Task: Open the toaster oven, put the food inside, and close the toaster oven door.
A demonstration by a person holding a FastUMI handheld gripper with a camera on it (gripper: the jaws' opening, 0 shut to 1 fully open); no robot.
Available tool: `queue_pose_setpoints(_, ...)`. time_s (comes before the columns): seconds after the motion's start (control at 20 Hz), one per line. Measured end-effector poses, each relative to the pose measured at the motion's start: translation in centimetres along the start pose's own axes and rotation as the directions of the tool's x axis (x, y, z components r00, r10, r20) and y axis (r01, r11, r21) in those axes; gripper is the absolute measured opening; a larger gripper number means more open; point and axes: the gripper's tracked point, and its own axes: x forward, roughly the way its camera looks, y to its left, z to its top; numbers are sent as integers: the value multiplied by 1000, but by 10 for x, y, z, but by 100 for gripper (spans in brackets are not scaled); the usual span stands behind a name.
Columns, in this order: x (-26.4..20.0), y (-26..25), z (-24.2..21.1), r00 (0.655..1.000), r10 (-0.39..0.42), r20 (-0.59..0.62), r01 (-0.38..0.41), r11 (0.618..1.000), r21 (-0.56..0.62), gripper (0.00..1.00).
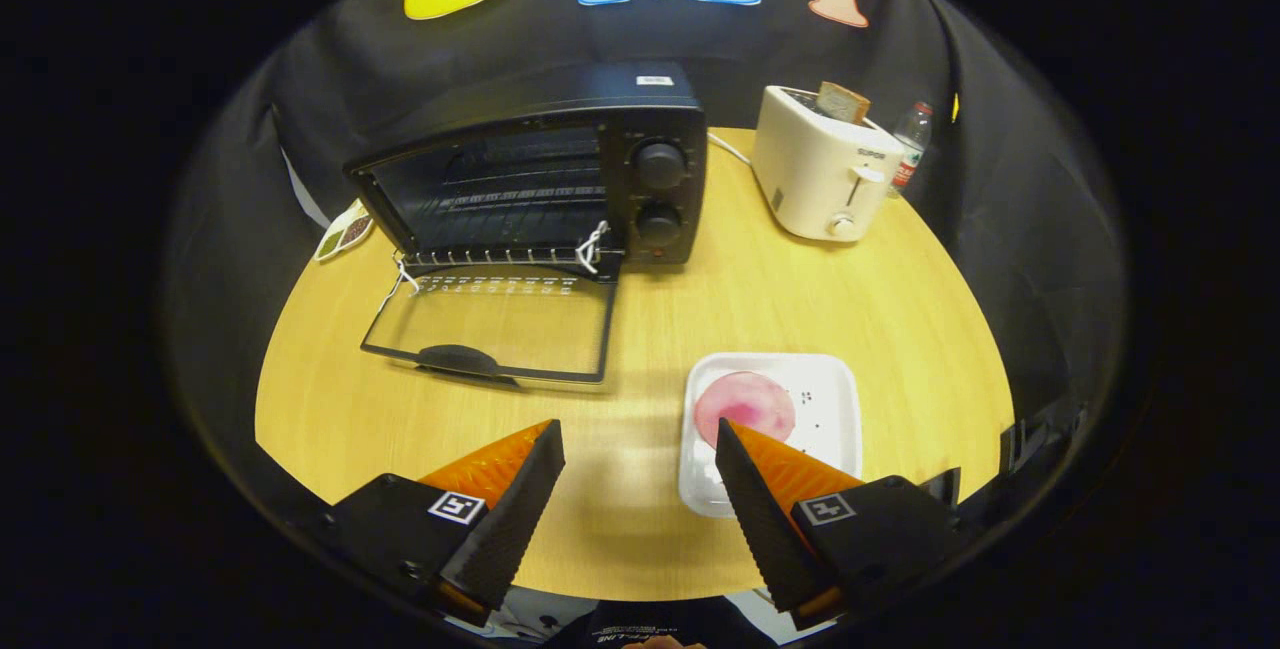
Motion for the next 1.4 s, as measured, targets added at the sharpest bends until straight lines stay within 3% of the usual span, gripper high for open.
queue_pose_setpoints(0.25, -3, -44, 1, 1000, -16, -18, 17, 999, 28, 98)
queue_pose_setpoints(0.6, 15, -94, -8, 991, 26, -129, -18, 998, 61, 98)
queue_pose_setpoints(1.05, 44, -158, -35, 953, 25, -302, 17, 990, 137, 97)
queue_pose_setpoints(1.4, 67, -164, -49, 930, 16, -366, 16, 996, 85, 97)
